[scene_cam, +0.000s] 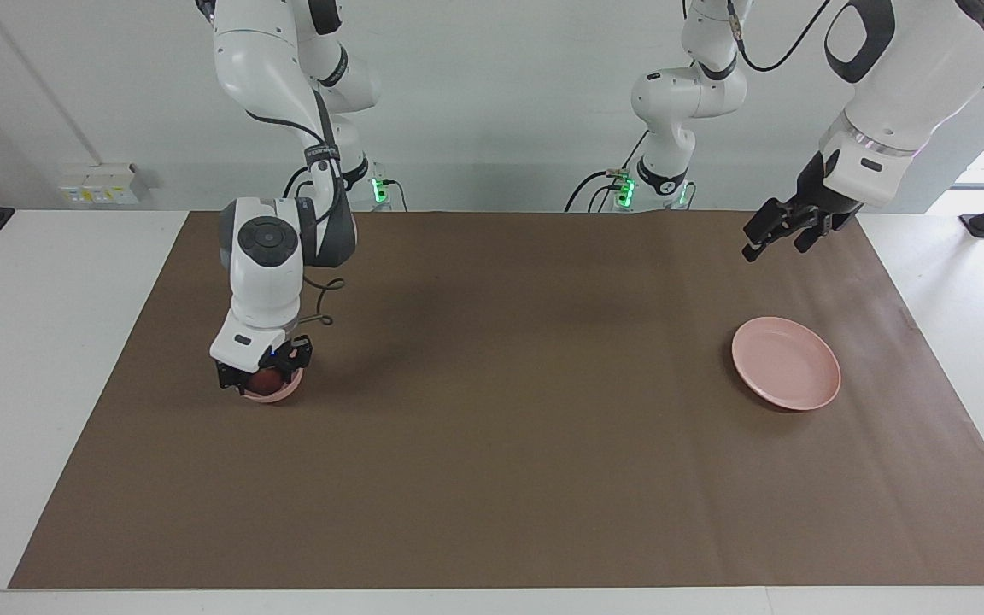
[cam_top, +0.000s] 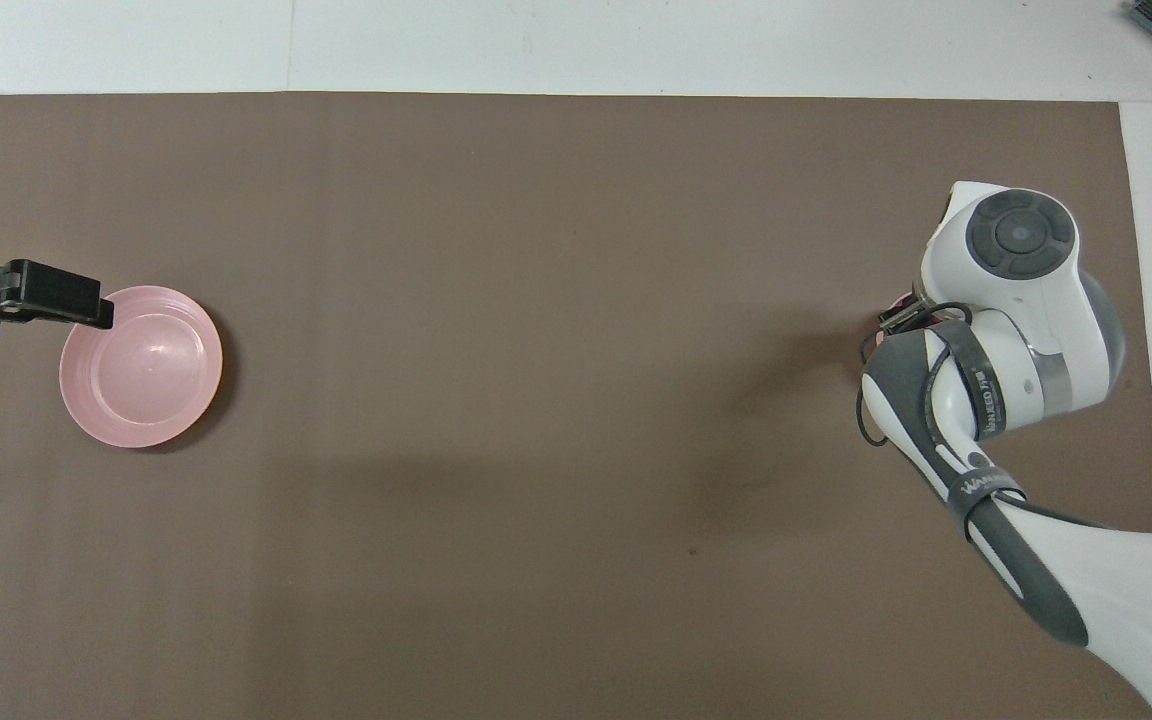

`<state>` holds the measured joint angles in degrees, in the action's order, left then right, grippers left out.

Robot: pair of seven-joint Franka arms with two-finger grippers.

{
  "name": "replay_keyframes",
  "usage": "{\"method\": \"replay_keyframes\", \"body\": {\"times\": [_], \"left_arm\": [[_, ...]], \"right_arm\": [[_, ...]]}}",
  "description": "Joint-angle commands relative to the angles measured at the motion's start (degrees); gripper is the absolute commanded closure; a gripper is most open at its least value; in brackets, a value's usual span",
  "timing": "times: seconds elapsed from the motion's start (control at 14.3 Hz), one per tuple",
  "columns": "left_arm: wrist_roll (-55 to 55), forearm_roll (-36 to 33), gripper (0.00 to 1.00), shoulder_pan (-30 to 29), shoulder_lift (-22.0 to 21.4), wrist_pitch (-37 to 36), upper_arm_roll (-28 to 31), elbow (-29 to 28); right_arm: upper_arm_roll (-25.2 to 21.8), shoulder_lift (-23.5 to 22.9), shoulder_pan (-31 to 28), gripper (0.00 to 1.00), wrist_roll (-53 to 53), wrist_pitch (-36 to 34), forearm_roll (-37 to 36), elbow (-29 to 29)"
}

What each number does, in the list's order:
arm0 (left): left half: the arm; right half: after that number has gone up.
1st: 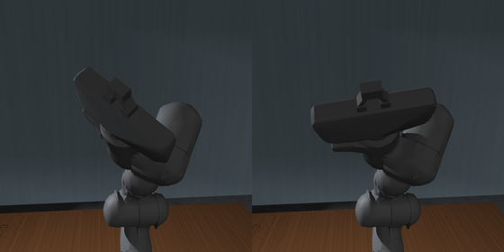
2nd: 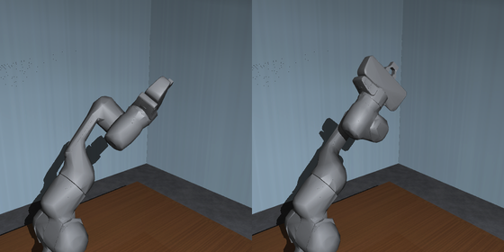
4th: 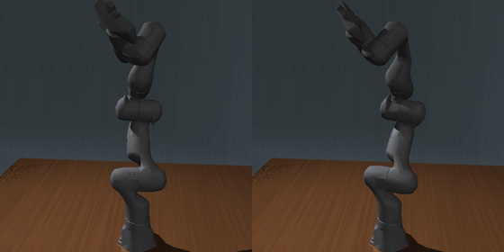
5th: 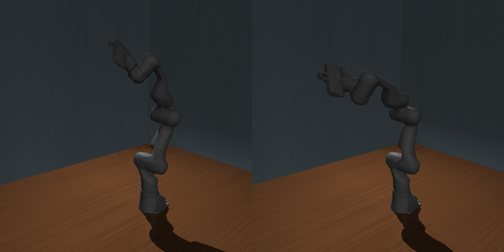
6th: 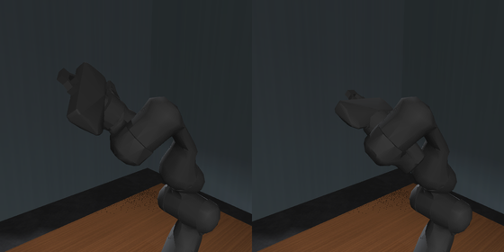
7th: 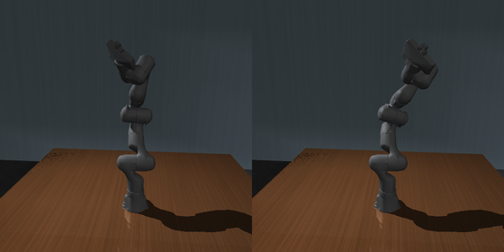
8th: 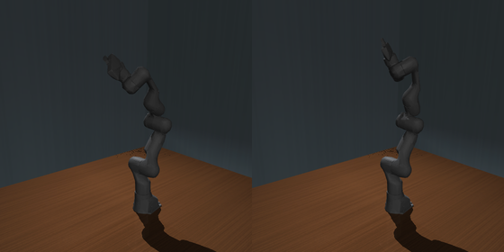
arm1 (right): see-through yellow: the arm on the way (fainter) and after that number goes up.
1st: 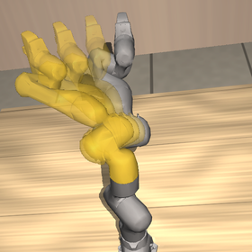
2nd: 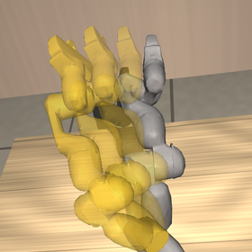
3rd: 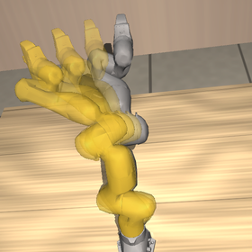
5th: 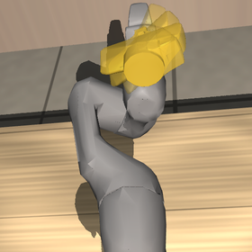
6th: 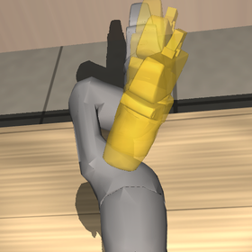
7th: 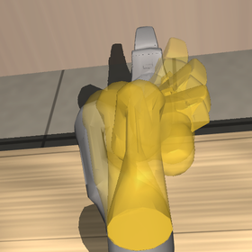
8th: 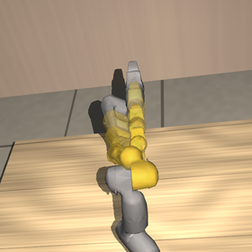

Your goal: Move apple from plate to bowl

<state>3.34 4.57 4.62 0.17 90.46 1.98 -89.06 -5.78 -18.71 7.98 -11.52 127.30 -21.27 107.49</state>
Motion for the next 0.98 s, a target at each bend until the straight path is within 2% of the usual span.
{"method": "replay_keyframes", "body": {"times": [0.0,0.14,0.28,0.63,0.7,0.91], "left_arm": [[5.36,-2.11,0.0,1.28,-1.31,-1.42,1.27,-0.68],[3.01,-2.03,0.0,1.01,-1.4,-3.43,1.36,-0.59],[-4.01,-2.11,0.0,0.83,-1.49,-4.58,1.18,-0.15],[-4.22,-2.38,0.0,1.1,-1.4,-5.55,0.74,0.73],[-4.13,-2.38,0.0,1.01,-1.4,-5.47,0.66,0.73],[-4.13,-2.38,0.0,0.83,-1.4,-5.12,0.65,0.73]], "right_arm": [[0.42,0.61,-0.78,1.0,-0.17,1.55,0.97,1.06],[0.42,0.52,-0.95,1.0,-0.17,1.55,0.97,1.58],[0.42,0.61,-1.04,1.0,0.09,1.55,0.97,1.85],[0.42,0.52,-1.13,1.0,0.18,1.55,2.81,1.94],[0.42,0.52,-1.13,0.94,0.18,1.46,3.25,2.11],[0.42,0.52,-1.3,0.64,0.01,1.55,3.52,2.29]]}}
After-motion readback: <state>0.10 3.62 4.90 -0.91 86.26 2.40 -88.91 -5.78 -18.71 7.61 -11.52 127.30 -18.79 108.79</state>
